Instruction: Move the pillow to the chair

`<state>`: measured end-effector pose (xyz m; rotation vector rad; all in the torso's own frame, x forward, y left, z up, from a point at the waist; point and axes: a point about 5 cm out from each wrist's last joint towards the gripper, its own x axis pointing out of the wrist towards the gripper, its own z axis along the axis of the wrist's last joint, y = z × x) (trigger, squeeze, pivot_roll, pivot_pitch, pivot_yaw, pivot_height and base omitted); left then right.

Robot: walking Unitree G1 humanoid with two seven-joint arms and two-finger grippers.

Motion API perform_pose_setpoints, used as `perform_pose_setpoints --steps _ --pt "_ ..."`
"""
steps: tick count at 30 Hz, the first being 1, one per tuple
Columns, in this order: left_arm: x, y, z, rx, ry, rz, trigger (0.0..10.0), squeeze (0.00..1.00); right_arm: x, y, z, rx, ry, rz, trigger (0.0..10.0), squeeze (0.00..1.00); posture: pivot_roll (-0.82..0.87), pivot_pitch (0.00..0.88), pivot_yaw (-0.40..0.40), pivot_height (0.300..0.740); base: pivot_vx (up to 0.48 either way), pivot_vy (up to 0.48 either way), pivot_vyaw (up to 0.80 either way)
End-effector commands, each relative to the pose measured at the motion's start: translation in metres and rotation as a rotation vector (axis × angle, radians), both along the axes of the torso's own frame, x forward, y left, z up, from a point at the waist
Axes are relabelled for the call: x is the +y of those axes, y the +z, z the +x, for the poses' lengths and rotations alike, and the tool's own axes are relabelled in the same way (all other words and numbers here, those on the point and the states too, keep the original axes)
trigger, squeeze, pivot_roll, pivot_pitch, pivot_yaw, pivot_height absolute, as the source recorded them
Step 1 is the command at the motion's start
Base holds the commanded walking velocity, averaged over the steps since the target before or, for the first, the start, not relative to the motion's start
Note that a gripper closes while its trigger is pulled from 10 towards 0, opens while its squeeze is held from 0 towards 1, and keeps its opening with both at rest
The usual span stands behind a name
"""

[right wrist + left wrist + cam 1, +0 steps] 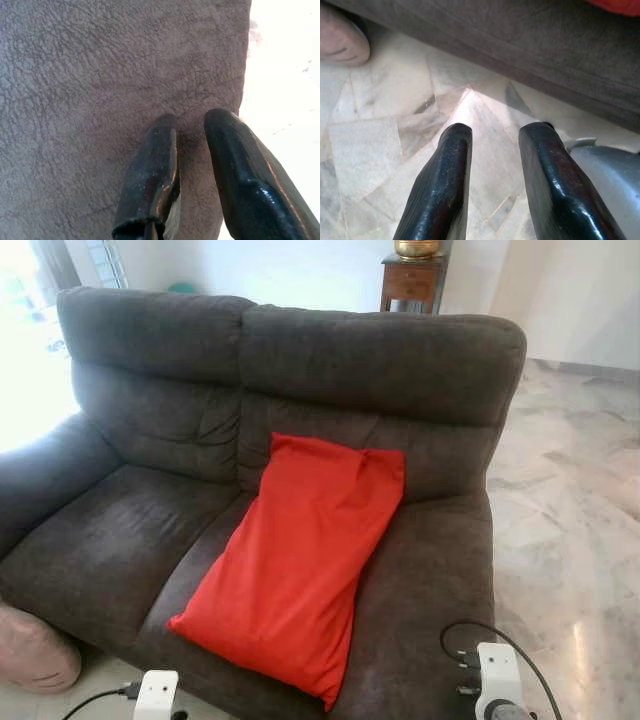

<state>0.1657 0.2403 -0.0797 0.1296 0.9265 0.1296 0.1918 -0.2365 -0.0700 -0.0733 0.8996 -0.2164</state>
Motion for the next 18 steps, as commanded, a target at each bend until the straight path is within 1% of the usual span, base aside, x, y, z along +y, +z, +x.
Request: perform_pose_setpoints --steps 1,4,6,7,8,9,10,13,15,18 --pt "0.008 -0.001 -0.008 0.027 0.027 -0.001 10.0 0.00 -0.001 0.002 0.004 -0.013 -0.026 0.011 10.0 0.00 -0.01 0.000 0.042 0.740 0.000 0.000 0.00" --pt "0.009 -0.001 -0.008 0.024 0.033 -0.003 10.0 0.00 -0.001 0.003 0.005 -0.036 -0.040 0.018 10.0 0.00 -0.01 0.000 0.040 0.740 0.000 0.082 0.00" --pt "0.010 -0.001 -0.008 0.023 0.033 -0.001 10.0 0.00 -0.005 0.010 0.014 -0.089 -0.046 0.009 10.0 0.00 0.00 0.000 0.029 0.740 0.000 0.298 0.00" --pt "0.010 -0.001 -0.007 0.023 0.033 0.000 10.0 0.00 -0.008 0.015 0.020 -0.127 -0.057 0.013 10.0 0.00 0.00 0.000 0.029 0.740 0.000 0.296 0.00" --pt "0.012 -0.001 -0.009 0.022 0.045 0.001 10.0 0.00 -0.010 0.025 0.032 -0.222 -0.061 0.024 10.0 0.00 -0.01 0.000 0.034 0.740 0.000 0.292 0.00" --pt "0.012 -0.001 -0.009 0.022 0.045 0.001 10.0 0.00 -0.010 0.025 0.032 -0.222 -0.061 0.024 10.0 0.00 -0.01 0.000 0.034 0.740 0.000 0.292 0.00" --pt "0.013 -0.001 -0.011 0.024 0.042 0.003 10.0 0.00 -0.013 0.037 0.045 -0.314 -0.050 0.020 10.0 0.00 -0.01 0.000 0.041 0.740 0.000 0.292 0.00" --pt "0.015 -0.003 -0.016 0.037 0.023 0.009 10.0 0.00 -0.016 0.055 0.062 -0.433 -0.032 0.011 10.0 0.00 -0.02 0.000 0.057 0.740 0.000 0.291 0.00" --pt "0.015 -0.002 -0.016 0.037 0.023 0.009 10.0 0.00 -0.017 0.058 0.064 -0.447 -0.036 0.005 10.0 0.00 -0.02 0.000 0.057 0.740 0.000 0.289 0.00" --pt "0.016 0.001 -0.009 0.021 0.019 0.008 10.0 0.00 -0.015 0.057 0.064 -0.451 -0.041 0.008 10.0 0.00 -0.02 0.000 0.061 0.740 0.000 0.289 0.00"
